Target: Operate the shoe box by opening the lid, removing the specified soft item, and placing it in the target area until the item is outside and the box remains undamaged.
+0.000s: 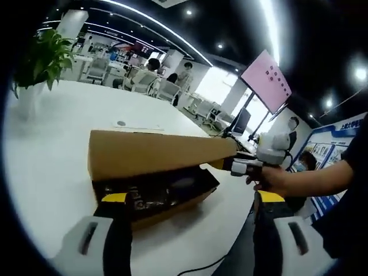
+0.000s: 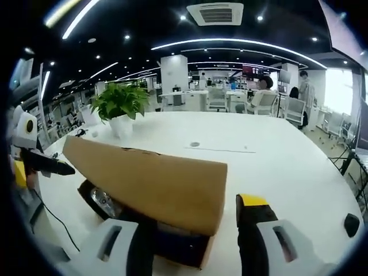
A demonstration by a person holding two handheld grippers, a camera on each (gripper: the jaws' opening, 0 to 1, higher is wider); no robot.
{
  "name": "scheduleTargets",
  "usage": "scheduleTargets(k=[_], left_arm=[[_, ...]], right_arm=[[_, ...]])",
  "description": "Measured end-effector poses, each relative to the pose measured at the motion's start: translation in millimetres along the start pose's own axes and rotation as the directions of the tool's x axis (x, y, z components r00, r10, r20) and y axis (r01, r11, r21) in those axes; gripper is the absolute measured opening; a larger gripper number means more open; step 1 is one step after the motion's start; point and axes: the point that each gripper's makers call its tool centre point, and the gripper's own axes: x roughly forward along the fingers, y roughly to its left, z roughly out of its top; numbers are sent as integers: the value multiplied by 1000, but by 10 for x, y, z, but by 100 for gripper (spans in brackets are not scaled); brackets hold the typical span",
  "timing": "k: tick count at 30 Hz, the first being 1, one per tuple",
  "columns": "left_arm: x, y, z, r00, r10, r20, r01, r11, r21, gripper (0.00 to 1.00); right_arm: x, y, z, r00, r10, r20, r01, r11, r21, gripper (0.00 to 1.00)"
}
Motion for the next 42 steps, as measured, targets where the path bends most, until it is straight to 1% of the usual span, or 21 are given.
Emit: scheduleTargets(k=[1,2,4,7,9,11,13,14,17,21,22,24,28,32,34,35,36,37,38,40,42], left_arm=[[3,-20,-34,1000,-15,-27,15,1000,-6,83],[9,-26,-38,999,-22,-30,21,1000,-11,83],[7,-15,-37,999,-14,-29,14,1000,1,83],[10,36,-69,998,7,-58,-5,999,39,82],[11,66,-68,998,10,-68,-8,999,34,78],[1,91,-51,998,7,-60,-6,1000,13,75],[-10,120,-30,999,10,-53,-10,1000,-15,76],[-18,124,-30,998,13,-59,-14,1000,-8,76],[-44,130,-35,997,29,-75,-26,999,44,75],[-50,115,-49,996,30,-78,-26,999,45,76],[-50,117,-65,996,29,-81,-26,999,32,76],[-49,127,-67,997,31,-73,-30,999,14,76],[-49,120,-66,998,25,-63,-27,999,-23,76],[-44,122,-63,997,28,-65,-30,999,-21,77],[-41,127,-57,997,30,-68,-31,999,-15,77],[-40,127,-50,997,31,-69,-32,999,-16,77],[-36,125,-36,997,29,-69,-30,999,-23,76],[-36,118,-25,997,27,-68,-29,999,-24,76],[-31,115,-10,997,29,-69,-31,999,-16,76],[-23,122,-16,996,42,-85,-41,999,9,75],[-12,134,-43,992,53,-114,-48,998,46,74]], right_arm=[[10,-14,2,1000,-5,-3,5,1000,10,53],[15,-38,8,1000,-16,-3,17,999,29,50],[29,-52,30,1000,-24,4,24,999,32,48],[57,-41,83,1000,-25,13,25,999,19,46],[78,-17,122,1000,-22,19,22,1000,0,44],[103,-5,142,1000,-21,21,21,999,-29,42],[133,9,157,1000,-20,19,21,999,-35,41],[147,2,168,999,-28,17,29,999,-39,40],[150,-16,186,999,-36,19,37,998,-44,39],[150,-83,185,997,-69,17,69,996,-52,32],[145,-124,196,995,-95,16,96,994,-54,28],[153,-147,205,994,-107,17,108,993,-52,24],[166,-184,221,992,-127,15,128,990,-53,20],[161,-199,231,990,-138,16,138,989,-47,18],[158,-218,231,990,-144,15,144,987,-73,17],[148,-259,228,987,-159,12,160,979,-127,13],[140,-280,227,985,-172,15,173,975,-137,10],[143,-269,226,986,-167,15,168,978,-125,9],[143,-274,235,987,-162,16,163,981,-104,9],[143,-289,242,985,-169,17,170,980,-99,5],[142,-336,258,983,-182,18,183,980,-81,1]])
